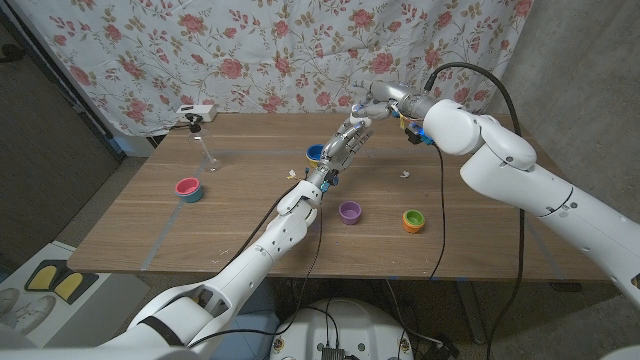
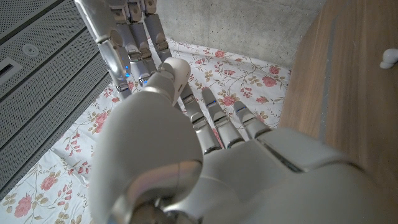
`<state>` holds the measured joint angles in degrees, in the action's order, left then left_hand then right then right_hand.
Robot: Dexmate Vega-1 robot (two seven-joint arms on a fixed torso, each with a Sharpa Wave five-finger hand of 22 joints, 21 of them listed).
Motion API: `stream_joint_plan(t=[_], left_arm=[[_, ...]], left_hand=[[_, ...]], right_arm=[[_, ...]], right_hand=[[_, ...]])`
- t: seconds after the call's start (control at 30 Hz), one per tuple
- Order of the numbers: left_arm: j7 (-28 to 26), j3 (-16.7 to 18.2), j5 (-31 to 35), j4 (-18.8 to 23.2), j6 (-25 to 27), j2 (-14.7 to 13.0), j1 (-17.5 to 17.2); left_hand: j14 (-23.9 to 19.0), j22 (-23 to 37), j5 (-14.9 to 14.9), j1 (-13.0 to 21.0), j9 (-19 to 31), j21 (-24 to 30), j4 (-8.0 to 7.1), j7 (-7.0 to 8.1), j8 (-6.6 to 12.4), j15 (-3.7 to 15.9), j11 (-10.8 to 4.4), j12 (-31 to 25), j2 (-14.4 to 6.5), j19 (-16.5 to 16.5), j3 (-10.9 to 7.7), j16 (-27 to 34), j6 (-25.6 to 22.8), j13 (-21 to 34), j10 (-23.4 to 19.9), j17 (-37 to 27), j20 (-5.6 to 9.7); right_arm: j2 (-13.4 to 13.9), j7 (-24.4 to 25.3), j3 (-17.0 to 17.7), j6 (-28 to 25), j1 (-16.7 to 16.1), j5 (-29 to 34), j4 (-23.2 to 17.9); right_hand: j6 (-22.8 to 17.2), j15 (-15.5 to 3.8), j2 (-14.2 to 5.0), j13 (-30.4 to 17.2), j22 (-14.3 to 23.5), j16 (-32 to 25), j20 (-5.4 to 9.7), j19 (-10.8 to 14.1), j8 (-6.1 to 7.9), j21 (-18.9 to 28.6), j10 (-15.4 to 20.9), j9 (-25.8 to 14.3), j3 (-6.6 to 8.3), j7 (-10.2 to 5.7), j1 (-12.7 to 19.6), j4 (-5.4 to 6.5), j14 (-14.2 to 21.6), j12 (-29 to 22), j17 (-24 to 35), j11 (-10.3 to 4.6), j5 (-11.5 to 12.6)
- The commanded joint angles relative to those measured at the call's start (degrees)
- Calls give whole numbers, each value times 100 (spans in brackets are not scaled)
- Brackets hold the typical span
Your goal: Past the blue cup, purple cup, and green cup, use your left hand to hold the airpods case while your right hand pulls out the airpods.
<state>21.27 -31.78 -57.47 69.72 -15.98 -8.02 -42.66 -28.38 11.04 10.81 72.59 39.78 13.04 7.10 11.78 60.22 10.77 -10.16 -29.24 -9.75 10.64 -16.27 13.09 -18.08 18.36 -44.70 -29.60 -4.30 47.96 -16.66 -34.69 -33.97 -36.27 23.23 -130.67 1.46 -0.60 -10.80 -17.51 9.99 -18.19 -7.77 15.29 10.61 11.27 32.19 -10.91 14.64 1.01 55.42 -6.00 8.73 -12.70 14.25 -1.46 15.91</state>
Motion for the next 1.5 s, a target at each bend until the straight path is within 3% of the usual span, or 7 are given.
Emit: stream_joint_plan(t=[0.03,0.27,0.7,1.0,1.5], left_arm=[[-23,-7,-6,98,11,-23,-41],[-94,-30,91,109,-41,-51,-40],[-120,-44,156,117,-108,-62,-51],[-120,-53,174,145,-130,-70,-71],[-56,-83,204,203,-151,-99,-93]], left_hand=[[-156,11,25,-3,10,10,11,5,57,223,-258,-90,-49,-18,-48,-32,30,837,-212,-32,-16],[-156,11,26,-4,5,11,10,5,58,219,-258,-89,-52,-17,-51,-34,34,843,-210,-33,-18],[-156,11,28,-2,1,10,12,5,75,226,-259,-85,-49,-18,-54,-31,36,858,-209,-44,-14],[-153,11,29,-11,-6,9,4,5,82,211,-260,-84,-54,-21,-59,-36,39,869,-212,-43,-15],[-145,11,31,-15,-8,9,4,5,106,217,-260,-68,-50,-21,-68,-42,41,877,-205,-46,-14]], right_arm=[[22,-96,-97,-13,31,212,-44],[24,-246,-209,-83,100,440,-70],[-5,-367,-351,-236,111,929,-122],[-54,-347,-399,-292,44,1250,-122],[-149,-145,-355,-244,-180,1605,-106]], right_hand=[[32,47,54,-6,13,23,-8,-14,43,-4,3,-20,46,-10,-39,5,1,19,10,15,35],[28,156,80,26,12,39,-15,-32,53,-4,-16,-19,70,7,-74,16,-4,45,-2,215,63],[-39,156,137,66,12,11,-15,18,86,22,198,-18,86,26,-82,-20,105,-14,-30,200,98],[-136,76,130,52,11,-63,86,116,117,57,516,-17,118,47,-65,-63,283,-128,-49,45,140],[-203,-26,108,-48,11,-145,219,265,127,94,709,-17,138,-19,-54,-84,411,-230,-42,-200,151]])
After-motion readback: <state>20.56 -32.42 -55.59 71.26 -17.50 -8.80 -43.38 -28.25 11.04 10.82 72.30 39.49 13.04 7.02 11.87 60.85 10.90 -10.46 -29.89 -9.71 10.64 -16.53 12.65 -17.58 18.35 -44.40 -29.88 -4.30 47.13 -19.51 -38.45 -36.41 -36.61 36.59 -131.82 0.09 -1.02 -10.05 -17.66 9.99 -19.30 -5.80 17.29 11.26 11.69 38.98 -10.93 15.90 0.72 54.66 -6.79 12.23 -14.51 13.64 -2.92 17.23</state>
